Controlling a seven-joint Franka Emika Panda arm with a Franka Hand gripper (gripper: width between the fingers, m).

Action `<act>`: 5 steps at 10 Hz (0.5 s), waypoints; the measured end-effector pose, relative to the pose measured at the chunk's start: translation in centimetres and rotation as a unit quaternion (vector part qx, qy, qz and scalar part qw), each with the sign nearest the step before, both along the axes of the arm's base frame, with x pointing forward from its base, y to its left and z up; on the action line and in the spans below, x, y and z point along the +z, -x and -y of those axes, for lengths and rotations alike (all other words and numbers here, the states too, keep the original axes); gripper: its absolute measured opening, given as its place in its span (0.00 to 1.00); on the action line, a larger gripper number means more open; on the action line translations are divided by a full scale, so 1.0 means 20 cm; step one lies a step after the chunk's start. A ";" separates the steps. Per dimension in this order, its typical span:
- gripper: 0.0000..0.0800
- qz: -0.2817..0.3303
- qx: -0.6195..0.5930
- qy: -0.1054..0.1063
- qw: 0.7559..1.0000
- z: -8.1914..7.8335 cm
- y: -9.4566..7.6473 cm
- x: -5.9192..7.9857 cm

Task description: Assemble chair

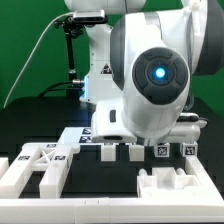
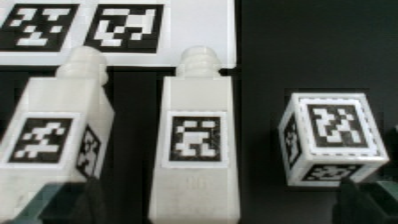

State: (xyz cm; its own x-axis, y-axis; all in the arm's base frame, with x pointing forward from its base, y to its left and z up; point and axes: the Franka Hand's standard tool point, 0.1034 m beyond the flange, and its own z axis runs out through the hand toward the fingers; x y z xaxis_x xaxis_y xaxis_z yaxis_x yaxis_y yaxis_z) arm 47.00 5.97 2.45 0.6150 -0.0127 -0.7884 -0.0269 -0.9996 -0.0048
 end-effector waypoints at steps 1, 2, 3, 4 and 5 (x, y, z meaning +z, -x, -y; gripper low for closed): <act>0.81 0.002 0.002 0.000 1.000 -0.01 0.01 -0.02; 0.81 0.003 0.001 0.000 1.000 0.00 0.01 -0.03; 0.81 0.002 0.002 -0.001 1.000 0.01 0.01 -0.04; 0.81 0.001 0.002 -0.001 1.000 0.00 0.01 -0.04; 0.81 0.001 0.002 -0.001 1.000 0.00 0.01 -0.04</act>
Offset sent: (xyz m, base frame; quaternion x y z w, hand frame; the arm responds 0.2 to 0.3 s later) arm 0.0024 -0.0078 -0.0040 -0.0244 0.0040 -0.0040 0.9997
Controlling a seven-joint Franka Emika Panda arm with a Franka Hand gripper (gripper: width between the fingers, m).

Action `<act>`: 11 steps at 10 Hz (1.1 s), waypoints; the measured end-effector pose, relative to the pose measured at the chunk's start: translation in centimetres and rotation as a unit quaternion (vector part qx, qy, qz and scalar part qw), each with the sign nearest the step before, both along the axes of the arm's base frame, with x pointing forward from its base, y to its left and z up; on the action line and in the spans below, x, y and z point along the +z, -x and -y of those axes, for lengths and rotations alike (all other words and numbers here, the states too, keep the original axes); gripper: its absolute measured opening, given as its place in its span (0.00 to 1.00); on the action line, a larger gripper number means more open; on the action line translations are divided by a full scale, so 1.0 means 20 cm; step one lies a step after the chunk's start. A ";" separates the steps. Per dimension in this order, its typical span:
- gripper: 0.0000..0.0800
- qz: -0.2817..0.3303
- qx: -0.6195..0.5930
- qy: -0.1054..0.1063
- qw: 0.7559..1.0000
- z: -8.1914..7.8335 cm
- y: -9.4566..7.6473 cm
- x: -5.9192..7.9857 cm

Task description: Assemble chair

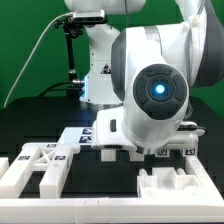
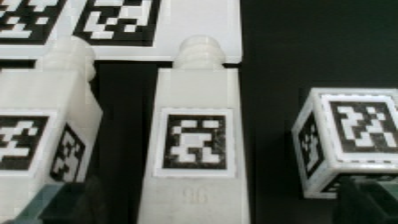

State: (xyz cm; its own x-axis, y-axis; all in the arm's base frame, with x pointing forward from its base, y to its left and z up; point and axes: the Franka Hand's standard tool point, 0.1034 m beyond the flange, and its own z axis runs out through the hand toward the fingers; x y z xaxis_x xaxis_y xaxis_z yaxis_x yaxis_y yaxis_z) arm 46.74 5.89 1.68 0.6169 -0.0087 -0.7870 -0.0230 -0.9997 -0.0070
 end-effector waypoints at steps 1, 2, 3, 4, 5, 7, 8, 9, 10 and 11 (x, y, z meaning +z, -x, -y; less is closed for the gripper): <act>0.70 0.000 0.000 0.000 1.000 0.00 0.00 0.00; 0.70 0.000 0.000 0.000 1.000 0.00 0.00 0.00; 0.45 0.000 0.000 0.000 1.000 0.00 0.00 0.00; 0.35 0.000 0.000 0.000 1.000 0.00 0.00 0.00; 0.35 0.000 0.000 0.000 1.000 0.00 0.00 0.00; 0.35 0.000 0.000 0.000 1.000 0.00 0.00 0.00; 0.35 0.000 0.000 0.000 1.000 0.00 0.00 0.00; 0.35 0.001 0.000 -0.001 1.000 0.00 -0.01 0.01; 0.35 -0.001 0.006 -0.010 1.000 -0.01 -0.06 0.09; 0.35 0.009 0.009 -0.014 1.000 -0.02 -0.15 0.19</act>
Offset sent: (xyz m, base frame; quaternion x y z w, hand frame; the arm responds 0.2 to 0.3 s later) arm 0.0000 0.0000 0.0000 0.0000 0.0000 0.0000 1.0000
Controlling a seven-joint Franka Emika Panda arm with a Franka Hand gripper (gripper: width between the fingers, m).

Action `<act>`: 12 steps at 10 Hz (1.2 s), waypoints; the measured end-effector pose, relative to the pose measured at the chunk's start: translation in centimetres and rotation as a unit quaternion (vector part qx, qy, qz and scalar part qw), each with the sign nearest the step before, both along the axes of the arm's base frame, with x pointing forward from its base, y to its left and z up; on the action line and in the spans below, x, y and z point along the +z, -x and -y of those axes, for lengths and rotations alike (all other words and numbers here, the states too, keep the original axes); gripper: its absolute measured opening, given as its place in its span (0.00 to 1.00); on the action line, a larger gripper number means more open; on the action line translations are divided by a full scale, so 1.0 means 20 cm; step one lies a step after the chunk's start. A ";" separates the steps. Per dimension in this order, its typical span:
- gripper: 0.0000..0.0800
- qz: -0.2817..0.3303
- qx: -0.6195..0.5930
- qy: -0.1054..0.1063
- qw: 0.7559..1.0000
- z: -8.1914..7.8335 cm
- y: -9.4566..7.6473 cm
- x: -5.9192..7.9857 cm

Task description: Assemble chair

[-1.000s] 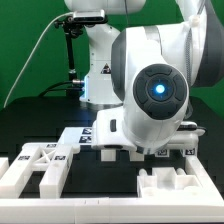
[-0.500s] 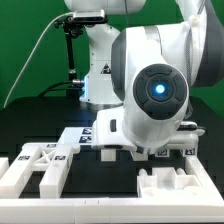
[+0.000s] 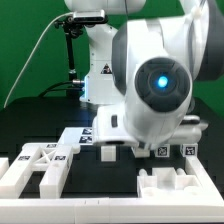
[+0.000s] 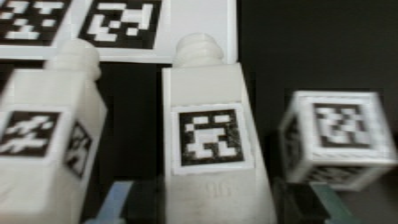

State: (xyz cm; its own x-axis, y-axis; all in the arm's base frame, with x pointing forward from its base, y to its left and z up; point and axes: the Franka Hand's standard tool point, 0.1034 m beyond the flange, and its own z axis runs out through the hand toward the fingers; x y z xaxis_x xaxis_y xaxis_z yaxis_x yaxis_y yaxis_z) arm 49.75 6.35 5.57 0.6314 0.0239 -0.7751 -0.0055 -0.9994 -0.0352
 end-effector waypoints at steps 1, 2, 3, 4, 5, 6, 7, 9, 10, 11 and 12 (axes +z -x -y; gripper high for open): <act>0.35 0.019 0.002 -0.003 1.000 -0.02 -0.08 0.10; 0.36 0.019 0.008 -0.005 1.000 -0.04 -0.12 0.22; 0.36 0.031 0.012 -0.006 0.999 -0.06 -0.15 0.27; 0.36 0.092 0.011 -0.006 0.996 -0.06 -0.19 0.23; 0.36 0.126 0.008 -0.006 0.992 -0.05 -0.18 0.24; 0.36 0.146 0.006 -0.006 0.989 -0.05 -0.18 0.25; 0.36 0.185 0.003 -0.006 0.983 -0.07 -0.23 0.26; 0.36 0.253 0.010 -0.034 0.967 -0.20 -0.44 0.39; 0.36 0.308 0.017 -0.049 0.950 -0.21 -0.56 0.43; 0.36 0.353 0.024 -0.053 0.934 -0.22 -0.63 0.45; 0.36 0.396 0.021 -0.051 0.917 -0.22 -0.64 0.45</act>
Offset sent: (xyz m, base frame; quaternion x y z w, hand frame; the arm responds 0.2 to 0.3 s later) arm -0.0307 -0.0205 -0.0102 -0.0648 0.2312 0.0151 0.9706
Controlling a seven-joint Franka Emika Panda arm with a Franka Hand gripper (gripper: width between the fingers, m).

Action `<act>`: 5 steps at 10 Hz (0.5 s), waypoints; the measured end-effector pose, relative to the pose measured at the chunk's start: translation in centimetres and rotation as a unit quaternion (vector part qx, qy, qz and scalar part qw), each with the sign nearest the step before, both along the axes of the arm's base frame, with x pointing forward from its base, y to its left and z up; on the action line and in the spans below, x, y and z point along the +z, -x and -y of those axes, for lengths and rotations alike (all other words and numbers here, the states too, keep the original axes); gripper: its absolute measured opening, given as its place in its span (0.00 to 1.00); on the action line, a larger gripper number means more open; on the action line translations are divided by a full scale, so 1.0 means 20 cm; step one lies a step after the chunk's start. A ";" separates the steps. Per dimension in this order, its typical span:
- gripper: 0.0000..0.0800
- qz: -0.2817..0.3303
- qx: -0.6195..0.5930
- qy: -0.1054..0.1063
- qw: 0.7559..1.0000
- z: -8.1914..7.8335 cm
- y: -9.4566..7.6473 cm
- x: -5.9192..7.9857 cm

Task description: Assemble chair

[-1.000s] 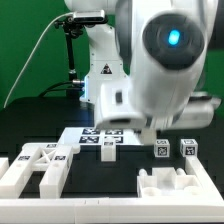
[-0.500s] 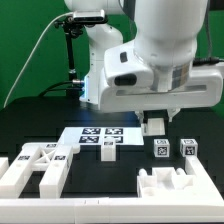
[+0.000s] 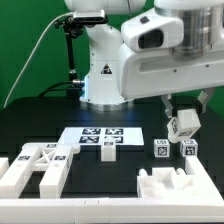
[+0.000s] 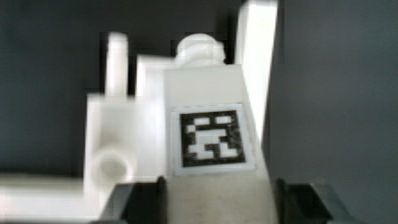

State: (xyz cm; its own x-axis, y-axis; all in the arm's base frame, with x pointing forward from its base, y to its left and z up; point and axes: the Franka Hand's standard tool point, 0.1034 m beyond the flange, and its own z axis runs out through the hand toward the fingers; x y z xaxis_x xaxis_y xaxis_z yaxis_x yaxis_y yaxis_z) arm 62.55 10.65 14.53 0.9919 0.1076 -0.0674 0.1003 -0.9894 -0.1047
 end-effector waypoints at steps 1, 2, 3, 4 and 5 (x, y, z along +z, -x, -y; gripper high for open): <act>0.36 0.032 -0.004 0.000 0.999 0.01 0.00 -0.01; 0.36 0.049 -0.006 0.000 0.999 0.01 0.00 -0.01; 0.36 0.089 -0.010 -0.002 0.996 0.02 -0.05 -0.01; 0.36 0.113 -0.011 -0.003 0.994 0.02 -0.08 -0.03; 0.36 0.165 -0.015 -0.006 0.986 0.01 -0.14 -0.02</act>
Offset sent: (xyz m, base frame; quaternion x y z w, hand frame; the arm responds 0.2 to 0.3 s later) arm 0.0303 0.0108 -0.0073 0.0470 0.1281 -0.0009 0.9906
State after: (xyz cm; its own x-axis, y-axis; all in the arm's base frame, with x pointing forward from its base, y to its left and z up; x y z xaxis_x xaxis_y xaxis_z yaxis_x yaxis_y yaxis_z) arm 65.42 10.48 14.09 0.9624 0.0777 0.2602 0.1023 -0.9913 -0.0827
